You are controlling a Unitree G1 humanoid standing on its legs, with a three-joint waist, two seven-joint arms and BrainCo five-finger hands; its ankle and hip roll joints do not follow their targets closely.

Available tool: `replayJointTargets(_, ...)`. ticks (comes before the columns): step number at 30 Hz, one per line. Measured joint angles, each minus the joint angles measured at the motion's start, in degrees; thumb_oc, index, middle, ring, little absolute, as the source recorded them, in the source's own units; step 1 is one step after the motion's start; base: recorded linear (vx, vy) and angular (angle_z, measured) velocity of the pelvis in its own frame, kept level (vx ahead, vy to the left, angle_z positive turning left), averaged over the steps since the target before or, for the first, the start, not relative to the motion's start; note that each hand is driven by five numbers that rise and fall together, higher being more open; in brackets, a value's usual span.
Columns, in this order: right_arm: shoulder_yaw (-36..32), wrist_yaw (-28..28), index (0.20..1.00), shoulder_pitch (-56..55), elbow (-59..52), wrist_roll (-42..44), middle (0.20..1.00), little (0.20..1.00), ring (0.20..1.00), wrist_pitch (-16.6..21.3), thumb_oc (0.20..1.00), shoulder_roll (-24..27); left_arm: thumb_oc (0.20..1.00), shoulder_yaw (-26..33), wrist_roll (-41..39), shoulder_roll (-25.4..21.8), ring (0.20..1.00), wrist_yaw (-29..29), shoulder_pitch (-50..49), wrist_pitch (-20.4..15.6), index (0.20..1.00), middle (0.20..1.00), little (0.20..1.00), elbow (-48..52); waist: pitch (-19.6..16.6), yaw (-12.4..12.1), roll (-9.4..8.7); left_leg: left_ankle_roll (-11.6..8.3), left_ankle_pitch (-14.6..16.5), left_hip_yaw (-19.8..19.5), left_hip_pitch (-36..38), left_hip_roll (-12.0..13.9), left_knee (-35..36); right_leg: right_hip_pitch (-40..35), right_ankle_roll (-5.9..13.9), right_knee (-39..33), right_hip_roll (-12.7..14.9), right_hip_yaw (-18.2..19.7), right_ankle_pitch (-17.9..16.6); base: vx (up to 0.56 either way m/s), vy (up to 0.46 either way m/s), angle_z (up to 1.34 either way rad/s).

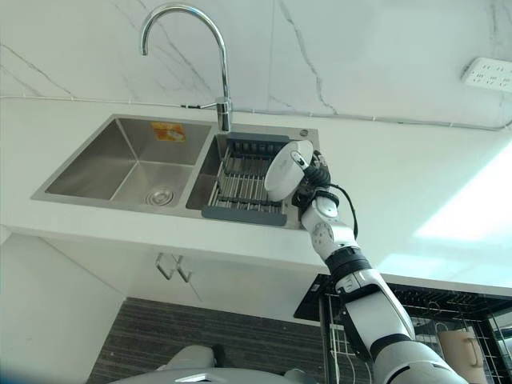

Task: Place the dishes in the dishwasher.

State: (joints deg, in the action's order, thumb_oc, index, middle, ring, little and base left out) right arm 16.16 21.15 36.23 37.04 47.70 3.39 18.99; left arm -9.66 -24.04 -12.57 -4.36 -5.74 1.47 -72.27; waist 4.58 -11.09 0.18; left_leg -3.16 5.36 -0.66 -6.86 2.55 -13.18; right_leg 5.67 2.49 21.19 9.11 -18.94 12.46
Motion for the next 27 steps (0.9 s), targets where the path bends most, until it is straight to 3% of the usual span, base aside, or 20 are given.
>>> replayJointTargets(14, 0.0, 0.9, 1.0, 0.0, 2.2, 0.0, 1.0, 1.0, 1.0, -0.2, 1.0, 0.0, 1.0, -0.1, -0.5, 0.0, 1.0, -0.3, 1.1, 0.5, 1.0, 1.0, 1.0, 0.0, -0.4, 0.0, -0.67, 0.01, 0.0, 0.1, 0.3, 0.0, 0.0, -0.3, -0.02, 0.1, 0.0, 0.1, 0.0, 0.0, 0.0, 0.0)
replayJointTargets(27, 0.1, -1.8, 1.0, 0.0, 4.4, 1.9, 1.0, 1.0, 1.0, -0.6, 1.0, 0.0, 1.0, 0.0, -0.5, -0.2, 1.0, -0.5, 1.0, 0.6, 1.0, 1.0, 1.0, -0.5, -0.4, -0.1, -0.68, 0.01, 0.0, -0.1, 0.1, 0.0, 0.0, -0.3, -0.02, 0.0, 0.0, -0.1, 0.0, 0.0, 0.0, 0.0)
